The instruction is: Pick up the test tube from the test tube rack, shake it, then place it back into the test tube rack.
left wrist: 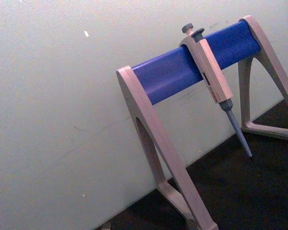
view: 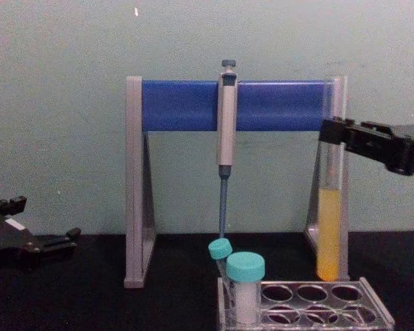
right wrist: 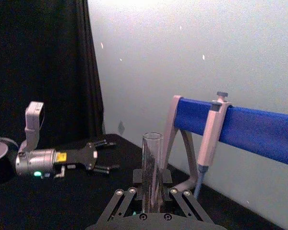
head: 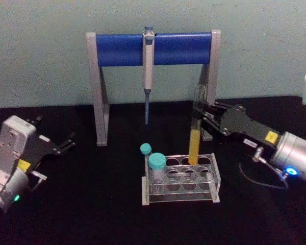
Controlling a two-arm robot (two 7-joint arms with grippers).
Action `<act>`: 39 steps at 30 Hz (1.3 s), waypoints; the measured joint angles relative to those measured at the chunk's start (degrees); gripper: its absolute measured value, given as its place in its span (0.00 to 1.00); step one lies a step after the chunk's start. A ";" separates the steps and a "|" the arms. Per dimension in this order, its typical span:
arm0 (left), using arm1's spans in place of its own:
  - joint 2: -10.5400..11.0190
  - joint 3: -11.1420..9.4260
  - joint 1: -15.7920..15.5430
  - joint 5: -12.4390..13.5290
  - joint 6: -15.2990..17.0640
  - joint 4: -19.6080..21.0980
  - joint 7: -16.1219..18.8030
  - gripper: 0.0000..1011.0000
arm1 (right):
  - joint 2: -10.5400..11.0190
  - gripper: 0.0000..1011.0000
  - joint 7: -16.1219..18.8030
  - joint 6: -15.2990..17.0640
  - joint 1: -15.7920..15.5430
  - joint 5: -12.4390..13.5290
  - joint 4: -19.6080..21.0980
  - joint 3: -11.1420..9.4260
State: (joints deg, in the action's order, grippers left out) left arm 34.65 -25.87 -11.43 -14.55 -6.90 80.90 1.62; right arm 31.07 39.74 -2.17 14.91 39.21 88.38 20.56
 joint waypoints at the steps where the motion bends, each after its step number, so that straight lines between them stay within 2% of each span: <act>1: 0.00 0.00 0.00 0.00 0.00 0.00 0.00 0.99 | 0.98 0.23 -0.32 0.40 -0.58 0.17 0.88 -0.25; 4: 0.00 0.00 0.00 0.00 0.00 0.00 0.00 0.99 | 2.71 0.23 -1.92 0.52 -1.64 -0.04 2.55 -0.78; 7: 0.00 0.00 0.00 0.00 0.00 0.00 0.00 0.99 | 3.89 0.23 -3.99 0.37 -2.22 -1.57 3.71 -1.00; 11: 0.00 0.00 0.00 0.00 0.00 0.00 0.00 0.99 | 4.92 0.23 -7.82 -0.01 -2.81 -5.03 5.12 -1.21; 12: 0.00 0.00 0.00 0.00 0.00 0.00 0.00 0.99 | 5.06 0.23 -9.32 0.00 -2.89 -6.74 5.66 -1.23; 13: 0.00 0.00 0.00 0.00 0.00 0.00 0.00 0.99 | 5.06 0.23 -9.98 0.01 -2.89 -7.36 5.84 -1.23; 14: 0.00 0.01 0.00 0.00 0.00 0.00 0.00 0.99 | 4.97 0.23 -11.29 0.00 -2.89 -9.06 6.20 -1.26; 18: 0.00 0.01 0.00 0.00 0.00 0.00 0.00 0.99 | 3.83 0.23 -13.25 -1.09 -2.67 -11.78 6.23 -1.41; 21: 0.00 0.00 0.00 0.00 0.00 0.00 0.00 0.99 | 2.64 0.23 -13.68 -2.53 -2.48 -12.52 5.54 -1.54; 22: 0.00 0.00 0.00 0.00 0.00 0.00 0.00 0.99 | 1.59 0.23 -13.76 -3.76 -2.30 -12.73 4.88 -1.63; 27: 0.00 0.00 0.00 0.00 0.00 0.00 0.00 0.99 | -1.08 0.23 -11.89 -6.12 -1.49 -11.91 2.67 -1.59; 30: 0.00 0.00 0.00 0.00 0.00 0.00 0.00 0.99 | -2.52 0.23 -9.32 -6.94 -0.90 -10.29 0.92 -1.37; 39: 0.00 0.01 0.00 0.00 0.00 0.00 0.00 0.99 | -3.60 0.23 -5.47 -7.84 -0.54 -7.01 -1.46 -1.20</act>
State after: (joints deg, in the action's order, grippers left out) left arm 34.65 -25.86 -11.43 -14.55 -6.91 80.90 1.62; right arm 27.46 34.27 -10.01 14.37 32.20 86.92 19.36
